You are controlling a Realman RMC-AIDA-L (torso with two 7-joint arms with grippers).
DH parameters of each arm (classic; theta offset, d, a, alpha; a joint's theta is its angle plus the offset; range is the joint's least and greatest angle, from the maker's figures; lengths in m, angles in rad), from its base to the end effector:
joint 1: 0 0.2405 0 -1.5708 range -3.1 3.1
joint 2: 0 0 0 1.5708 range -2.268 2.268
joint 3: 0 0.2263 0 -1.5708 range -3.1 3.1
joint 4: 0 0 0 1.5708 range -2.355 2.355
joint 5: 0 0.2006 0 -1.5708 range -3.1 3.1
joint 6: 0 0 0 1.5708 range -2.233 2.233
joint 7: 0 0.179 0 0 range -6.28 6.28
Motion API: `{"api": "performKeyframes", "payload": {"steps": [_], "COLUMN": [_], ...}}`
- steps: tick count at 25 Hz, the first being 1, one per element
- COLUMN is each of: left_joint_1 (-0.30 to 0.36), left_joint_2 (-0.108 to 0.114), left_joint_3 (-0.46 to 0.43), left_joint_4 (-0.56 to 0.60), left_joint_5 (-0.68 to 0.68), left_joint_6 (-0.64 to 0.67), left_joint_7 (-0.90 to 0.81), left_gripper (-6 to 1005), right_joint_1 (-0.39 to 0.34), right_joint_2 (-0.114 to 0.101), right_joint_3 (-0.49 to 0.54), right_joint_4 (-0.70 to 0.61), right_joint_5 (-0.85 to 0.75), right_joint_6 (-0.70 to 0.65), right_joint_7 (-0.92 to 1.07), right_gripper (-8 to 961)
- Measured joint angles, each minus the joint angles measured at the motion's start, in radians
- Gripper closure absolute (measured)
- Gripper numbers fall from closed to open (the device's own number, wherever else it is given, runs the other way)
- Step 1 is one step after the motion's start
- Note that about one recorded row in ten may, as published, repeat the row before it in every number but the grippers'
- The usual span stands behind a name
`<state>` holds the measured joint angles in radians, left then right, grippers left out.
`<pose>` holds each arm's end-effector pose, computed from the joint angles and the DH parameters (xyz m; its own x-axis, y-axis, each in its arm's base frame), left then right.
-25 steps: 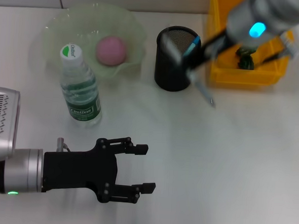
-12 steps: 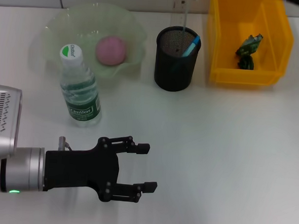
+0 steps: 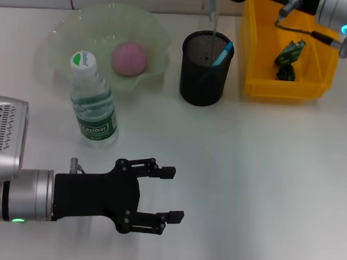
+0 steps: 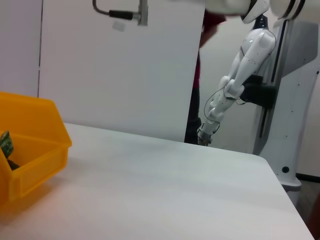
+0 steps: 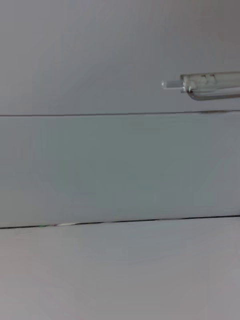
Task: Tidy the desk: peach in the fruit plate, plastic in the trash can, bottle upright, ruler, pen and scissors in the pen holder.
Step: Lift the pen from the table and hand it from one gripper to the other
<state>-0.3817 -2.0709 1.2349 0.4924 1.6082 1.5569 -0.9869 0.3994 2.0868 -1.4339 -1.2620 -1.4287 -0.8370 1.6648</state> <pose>-0.2170 0.2423 -0.0775 0.8347 0.1608 0.5267 0.2011 -0.9794 -0.0196 0.0783 0.3870 0.0132 0.7437 -0.0466 -0.6669 -0.4394 -0.7858 -0.4352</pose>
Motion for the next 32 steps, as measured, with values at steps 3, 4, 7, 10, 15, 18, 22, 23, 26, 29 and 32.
{"api": "performKeyframes", "payload": {"steps": [3,4,7,10,15,18,22,23,26,29,32], "left_joint_1": [-0.001,-0.001,0.002,0.006,0.012,0.013,0.014,0.014,0.014,0.014,0.014], "left_joint_2": [0.000,0.000,0.000,0.000,0.000,0.000,0.000,0.000,0.000,0.000,0.000], "left_joint_3": [0.000,0.000,0.000,0.000,0.000,0.000,0.000,0.000,0.000,0.000,0.000], "left_joint_4": [0.000,0.000,0.000,0.000,-0.001,-0.014,-0.015,-0.015,-0.015,-0.015,-0.015], "left_joint_5": [0.001,0.001,0.001,0.001,0.001,0.001,0.001,0.001,0.001,0.001,0.000], "left_joint_6": [-0.003,-0.003,-0.006,-0.007,-0.007,-0.010,-0.011,-0.011,-0.011,-0.011,-0.008], "left_joint_7": [-0.001,-0.001,0.003,0.006,0.011,0.026,0.029,0.029,0.029,0.030,0.030], "left_gripper": [201,201,201,201,202,202,202,202,202,202,202], "right_joint_1": [0.026,0.026,0.067,0.113,0.182,0.213,0.227,0.230,0.229,0.221,0.212], "right_joint_2": [-0.004,-0.004,-0.006,-0.006,0.000,0.002,0.002,0.001,0.001,0.001,0.001], "right_joint_3": [0.004,0.004,0.007,0.012,0.020,0.020,0.020,0.018,0.012,0.008,0.008], "right_joint_4": [0.226,0.226,0.395,0.511,0.668,0.771,0.820,0.834,0.840,0.845,0.847], "right_joint_5": [0.333,0.333,0.490,0.533,0.570,0.639,0.670,0.674,0.674,0.673,0.673], "right_joint_6": [-0.088,-0.088,-0.163,-0.177,-0.174,-0.173,-0.171,-0.171,-0.172,-0.177,-0.182], "right_joint_7": [-0.312,-0.312,-0.475,-0.536,-0.635,-0.723,-0.768,-0.780,-0.798,-0.830,-0.841], "right_gripper": [791,789,783,777,766,760,751,749,743,736,730]}}
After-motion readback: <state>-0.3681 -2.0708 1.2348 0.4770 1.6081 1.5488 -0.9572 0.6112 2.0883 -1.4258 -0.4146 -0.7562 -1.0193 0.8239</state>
